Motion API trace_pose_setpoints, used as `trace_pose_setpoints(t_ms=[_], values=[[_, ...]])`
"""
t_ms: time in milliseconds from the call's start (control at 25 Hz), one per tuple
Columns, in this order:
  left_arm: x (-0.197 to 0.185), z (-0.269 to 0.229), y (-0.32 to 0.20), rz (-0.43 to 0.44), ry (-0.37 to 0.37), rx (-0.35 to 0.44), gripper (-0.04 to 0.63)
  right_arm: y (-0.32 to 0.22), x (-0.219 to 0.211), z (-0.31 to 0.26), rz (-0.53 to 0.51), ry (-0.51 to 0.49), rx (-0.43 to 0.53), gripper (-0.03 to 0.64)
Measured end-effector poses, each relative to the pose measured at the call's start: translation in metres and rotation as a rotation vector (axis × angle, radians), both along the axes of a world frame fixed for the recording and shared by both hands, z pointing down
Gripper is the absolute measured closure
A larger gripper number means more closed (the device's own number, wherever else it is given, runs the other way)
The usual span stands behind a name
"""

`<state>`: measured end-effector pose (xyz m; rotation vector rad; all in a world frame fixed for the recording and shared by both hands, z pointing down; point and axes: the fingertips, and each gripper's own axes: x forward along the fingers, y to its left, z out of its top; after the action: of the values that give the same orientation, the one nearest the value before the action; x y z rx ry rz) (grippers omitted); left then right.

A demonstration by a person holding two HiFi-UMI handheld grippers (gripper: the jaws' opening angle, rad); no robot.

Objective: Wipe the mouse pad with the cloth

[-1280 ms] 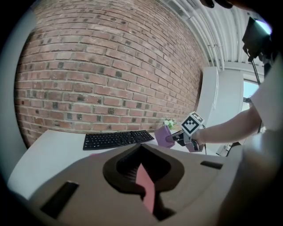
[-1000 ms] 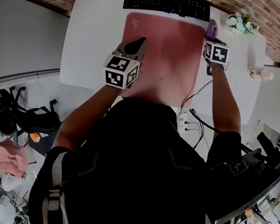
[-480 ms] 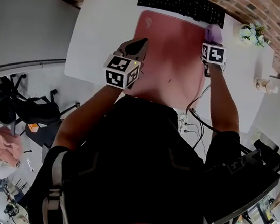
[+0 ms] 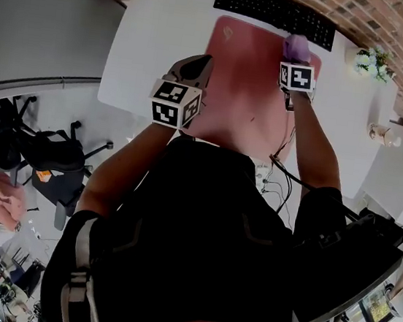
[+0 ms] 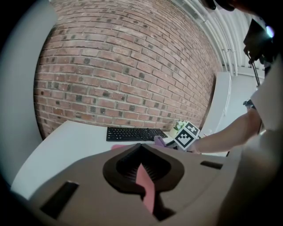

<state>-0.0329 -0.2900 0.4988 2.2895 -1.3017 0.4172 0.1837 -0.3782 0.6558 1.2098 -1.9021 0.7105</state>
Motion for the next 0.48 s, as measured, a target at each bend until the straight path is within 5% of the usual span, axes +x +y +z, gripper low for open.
trace_pose_setpoints(t_ms=[480], values=[[-0.051, -0.005, 0.008, -0.084, 0.002, 0.010, 0.592, -0.010, -0.077, 0.001, -0.109, -0.023, -0.008, 0.558]])
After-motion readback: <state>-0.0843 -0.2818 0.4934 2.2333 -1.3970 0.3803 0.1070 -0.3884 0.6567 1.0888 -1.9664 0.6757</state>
